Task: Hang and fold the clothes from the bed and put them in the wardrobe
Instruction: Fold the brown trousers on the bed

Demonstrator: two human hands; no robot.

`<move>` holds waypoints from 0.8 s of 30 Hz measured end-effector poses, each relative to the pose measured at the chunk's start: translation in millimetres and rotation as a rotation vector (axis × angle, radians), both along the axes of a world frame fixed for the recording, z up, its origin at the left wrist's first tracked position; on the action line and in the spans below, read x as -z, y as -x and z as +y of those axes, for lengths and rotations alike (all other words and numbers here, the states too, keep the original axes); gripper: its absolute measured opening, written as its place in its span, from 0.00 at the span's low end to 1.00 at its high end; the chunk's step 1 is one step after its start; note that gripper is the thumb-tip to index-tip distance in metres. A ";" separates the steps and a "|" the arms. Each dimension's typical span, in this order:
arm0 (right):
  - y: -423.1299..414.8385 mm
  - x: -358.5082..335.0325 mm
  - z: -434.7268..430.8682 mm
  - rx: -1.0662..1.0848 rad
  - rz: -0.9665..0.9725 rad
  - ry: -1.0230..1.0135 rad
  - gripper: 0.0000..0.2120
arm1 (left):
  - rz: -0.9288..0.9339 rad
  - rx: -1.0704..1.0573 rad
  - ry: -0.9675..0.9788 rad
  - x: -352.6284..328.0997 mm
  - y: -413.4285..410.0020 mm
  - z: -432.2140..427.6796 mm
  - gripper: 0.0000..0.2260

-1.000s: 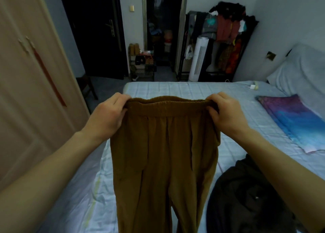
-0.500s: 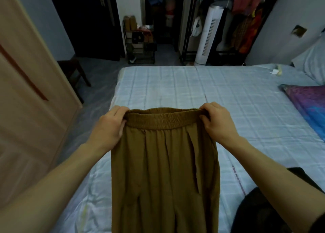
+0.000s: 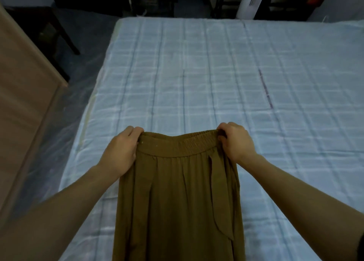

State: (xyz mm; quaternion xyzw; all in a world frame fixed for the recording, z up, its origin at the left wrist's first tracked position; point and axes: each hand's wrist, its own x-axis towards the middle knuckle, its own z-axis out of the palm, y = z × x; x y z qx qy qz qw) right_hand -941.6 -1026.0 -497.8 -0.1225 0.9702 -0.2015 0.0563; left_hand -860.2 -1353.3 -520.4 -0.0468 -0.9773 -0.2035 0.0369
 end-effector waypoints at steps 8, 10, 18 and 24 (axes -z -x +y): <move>17.2 125.8 9.8 0.106 -0.109 0.095 0.10 | 0.097 -0.214 -0.130 133.9 -8.6 19.6 0.16; 14.0 132.1 10.9 0.166 -0.050 0.147 0.18 | 0.177 -0.227 -0.062 141.5 -9.0 22.3 0.18; -82.6 101.7 -10.4 -0.091 0.214 -0.019 0.32 | 0.111 -0.235 0.056 95.7 -65.3 67.5 0.20; -108.4 146.9 -8.8 -0.152 0.013 -0.213 0.35 | -0.196 -0.092 0.234 132.4 -91.1 57.3 0.29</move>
